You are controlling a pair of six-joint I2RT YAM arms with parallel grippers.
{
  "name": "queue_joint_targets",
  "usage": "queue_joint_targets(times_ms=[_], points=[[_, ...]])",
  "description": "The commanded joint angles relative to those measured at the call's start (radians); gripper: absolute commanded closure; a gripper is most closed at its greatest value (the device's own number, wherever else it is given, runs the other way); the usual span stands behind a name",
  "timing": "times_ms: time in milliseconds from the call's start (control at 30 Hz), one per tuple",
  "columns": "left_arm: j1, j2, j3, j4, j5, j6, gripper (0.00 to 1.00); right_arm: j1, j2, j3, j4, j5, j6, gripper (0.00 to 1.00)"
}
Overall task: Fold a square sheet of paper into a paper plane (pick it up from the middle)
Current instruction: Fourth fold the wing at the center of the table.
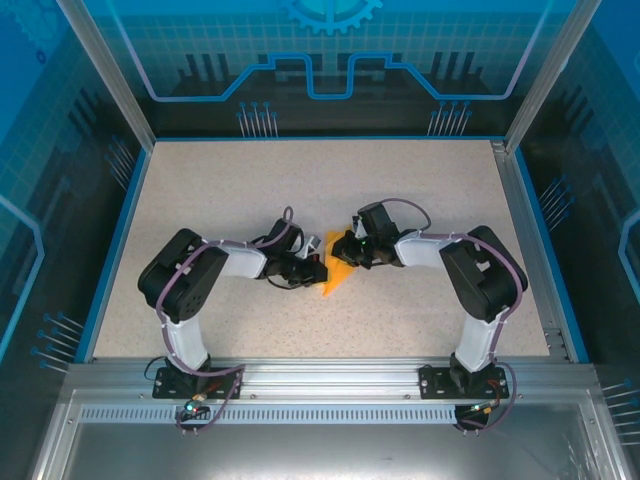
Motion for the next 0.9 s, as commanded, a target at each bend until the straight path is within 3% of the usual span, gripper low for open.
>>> queue_joint_targets(times_ms=[0, 233, 867], points=[[0.029, 0.013, -0.022, 0.062, 0.047, -0.041, 1.00, -0.014, -0.069, -0.007, -0.035, 0.021, -0.031, 0.86], [0.033, 0.031, -0.004, 0.048, 0.076, -0.033, 1.00, 0.008, -0.061, 0.020, -0.012, -0.050, -0.059, 0.87], [0.034, 0.053, -0.019, 0.066, 0.069, -0.073, 1.00, -0.002, 0.089, 0.104, -0.029, -0.038, -0.056, 0.88]])
